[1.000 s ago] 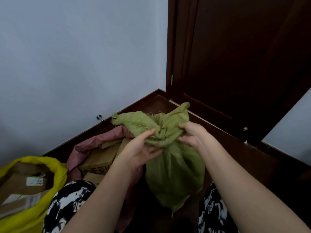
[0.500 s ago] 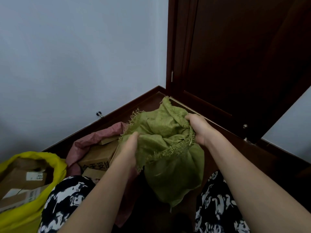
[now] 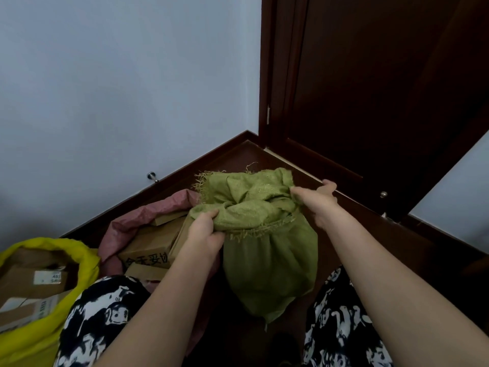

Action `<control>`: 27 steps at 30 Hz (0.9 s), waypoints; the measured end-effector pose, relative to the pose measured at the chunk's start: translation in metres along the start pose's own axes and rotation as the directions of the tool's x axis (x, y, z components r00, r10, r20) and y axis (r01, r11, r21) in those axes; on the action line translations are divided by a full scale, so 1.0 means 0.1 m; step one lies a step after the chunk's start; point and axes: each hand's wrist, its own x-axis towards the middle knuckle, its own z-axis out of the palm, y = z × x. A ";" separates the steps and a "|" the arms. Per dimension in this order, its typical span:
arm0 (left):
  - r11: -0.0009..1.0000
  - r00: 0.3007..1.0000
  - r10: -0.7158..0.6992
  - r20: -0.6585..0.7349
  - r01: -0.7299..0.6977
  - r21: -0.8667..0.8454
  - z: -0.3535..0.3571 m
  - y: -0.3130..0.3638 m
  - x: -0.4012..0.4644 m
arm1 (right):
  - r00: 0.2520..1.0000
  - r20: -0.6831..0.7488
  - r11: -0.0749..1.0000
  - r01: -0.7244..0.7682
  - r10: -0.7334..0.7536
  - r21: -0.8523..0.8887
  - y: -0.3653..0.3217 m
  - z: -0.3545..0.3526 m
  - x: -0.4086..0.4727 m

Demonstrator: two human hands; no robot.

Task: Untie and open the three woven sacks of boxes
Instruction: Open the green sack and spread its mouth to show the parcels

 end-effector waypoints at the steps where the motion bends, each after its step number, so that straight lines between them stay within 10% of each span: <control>1: 1.000 1.000 0.004 0.003 -0.004 -0.005 0.02 0.00 -0.01 | 0.999 -0.017 0.995 -0.035 0.034 -0.094 0.02 0.01 -0.02; 11: 0.989 0.992 -0.125 -0.024 0.126 0.078 -0.03 -0.11 -0.07 | 0.775 0.536 0.891 -0.445 0.334 0.087 0.21 0.30 -0.32; 19: 0.968 0.981 -0.098 -0.167 0.133 0.213 -0.17 0.00 -0.13 | 0.919 0.338 0.697 -0.379 0.204 0.608 0.13 0.31 -0.28; 27: 0.988 0.978 -0.076 -0.195 0.101 0.119 -0.18 -0.12 -0.04 | 0.925 0.311 0.711 -0.368 0.217 0.598 0.24 0.21 -0.11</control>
